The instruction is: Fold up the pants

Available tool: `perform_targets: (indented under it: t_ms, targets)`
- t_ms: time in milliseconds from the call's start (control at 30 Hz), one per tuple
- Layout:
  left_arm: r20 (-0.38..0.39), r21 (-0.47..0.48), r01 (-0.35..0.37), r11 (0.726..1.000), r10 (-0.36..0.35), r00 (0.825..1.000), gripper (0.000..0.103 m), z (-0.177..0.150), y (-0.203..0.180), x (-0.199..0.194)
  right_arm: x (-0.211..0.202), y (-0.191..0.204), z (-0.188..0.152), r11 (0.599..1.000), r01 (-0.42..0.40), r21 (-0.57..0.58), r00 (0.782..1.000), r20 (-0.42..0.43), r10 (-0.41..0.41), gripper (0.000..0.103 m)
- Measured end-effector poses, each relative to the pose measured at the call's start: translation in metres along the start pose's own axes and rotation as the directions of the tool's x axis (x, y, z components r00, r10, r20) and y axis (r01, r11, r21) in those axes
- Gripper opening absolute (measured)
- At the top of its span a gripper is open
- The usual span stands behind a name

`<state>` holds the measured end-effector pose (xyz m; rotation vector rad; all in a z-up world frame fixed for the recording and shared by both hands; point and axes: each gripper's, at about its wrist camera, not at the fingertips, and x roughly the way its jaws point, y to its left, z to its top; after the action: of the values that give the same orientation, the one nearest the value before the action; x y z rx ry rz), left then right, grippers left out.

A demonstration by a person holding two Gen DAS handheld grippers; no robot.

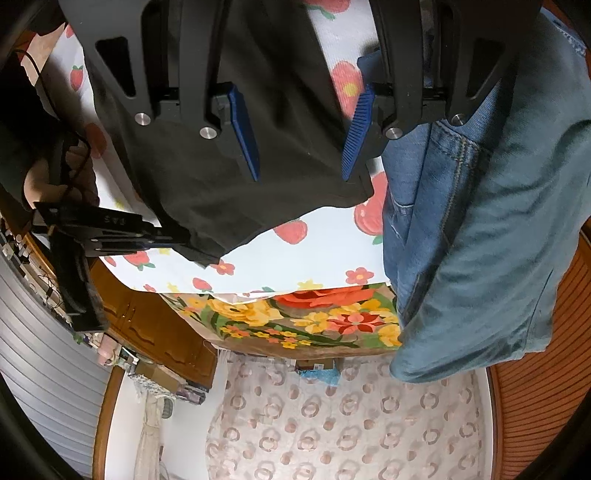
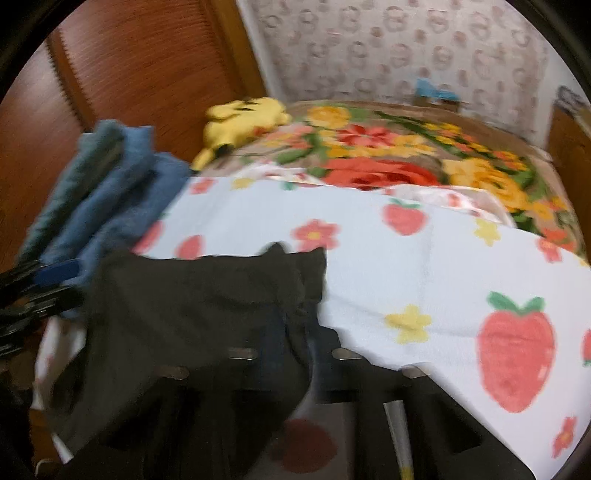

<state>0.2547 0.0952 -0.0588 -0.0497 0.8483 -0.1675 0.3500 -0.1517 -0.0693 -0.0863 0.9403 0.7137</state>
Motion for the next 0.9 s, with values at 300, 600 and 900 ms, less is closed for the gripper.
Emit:
perform_targets:
  t_ms: [300, 600, 900]
  targets:
    - [-0.003, 0.009, 0.015, 1.000, -0.015, 1.000, 0.047, -0.001, -0.004, 0.002, -0.058, -0.025, -0.003, 0.997, 0.074, 0.005, 0.990, 0.121, -0.074, 0.007]
    - [-0.007, 0.019, 0.034, 0.999, -0.034, 0.999, 0.047, -0.001, -0.013, 0.004, -0.079, -0.071, -0.005, 0.972, 0.220, 0.086, 0.967, 0.116, -0.229, 0.007]
    - [-0.003, 0.032, 0.064, 0.997, -0.064, 0.998, 0.047, -0.005, -0.023, -0.002, -0.084, -0.045, -0.005, 0.968, 0.239, 0.079, 0.963, 0.109, -0.247, 0.013]
